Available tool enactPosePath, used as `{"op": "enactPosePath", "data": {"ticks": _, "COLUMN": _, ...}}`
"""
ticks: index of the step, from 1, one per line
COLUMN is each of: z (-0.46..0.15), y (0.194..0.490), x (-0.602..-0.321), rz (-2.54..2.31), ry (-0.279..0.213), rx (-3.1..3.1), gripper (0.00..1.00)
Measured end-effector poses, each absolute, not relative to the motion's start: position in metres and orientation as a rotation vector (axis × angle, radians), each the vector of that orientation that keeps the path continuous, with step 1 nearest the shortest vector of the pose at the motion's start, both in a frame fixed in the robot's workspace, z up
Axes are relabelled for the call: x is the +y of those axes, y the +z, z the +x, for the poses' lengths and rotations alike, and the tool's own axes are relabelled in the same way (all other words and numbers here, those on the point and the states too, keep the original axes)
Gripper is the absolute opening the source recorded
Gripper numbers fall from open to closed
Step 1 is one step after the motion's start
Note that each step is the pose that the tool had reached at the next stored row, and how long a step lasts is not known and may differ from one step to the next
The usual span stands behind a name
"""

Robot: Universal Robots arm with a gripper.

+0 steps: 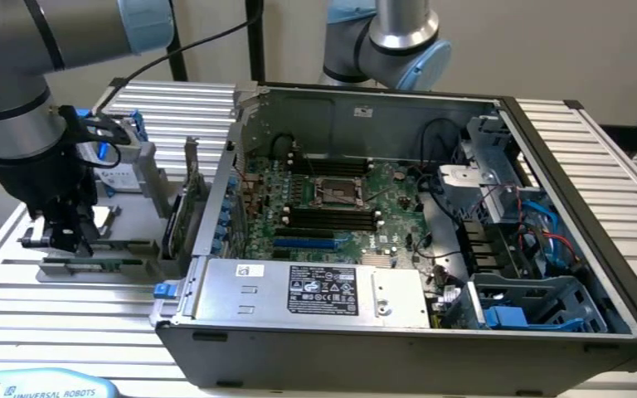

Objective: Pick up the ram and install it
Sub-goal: 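Pick up the ram and move it above insertion slot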

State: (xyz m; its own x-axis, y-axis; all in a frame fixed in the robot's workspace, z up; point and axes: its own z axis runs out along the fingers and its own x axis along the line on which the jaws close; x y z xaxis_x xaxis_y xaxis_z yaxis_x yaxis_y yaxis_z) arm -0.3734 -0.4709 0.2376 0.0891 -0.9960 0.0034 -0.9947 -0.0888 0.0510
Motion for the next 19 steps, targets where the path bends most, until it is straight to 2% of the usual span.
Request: {"op": "enactPosePath", "data": {"ticks": 19, "z": -0.371, "y": 0.203, "x": -0.472, "rz": 2.292, "ry": -0.049, "rx": -2.088, "gripper": 0.36}}
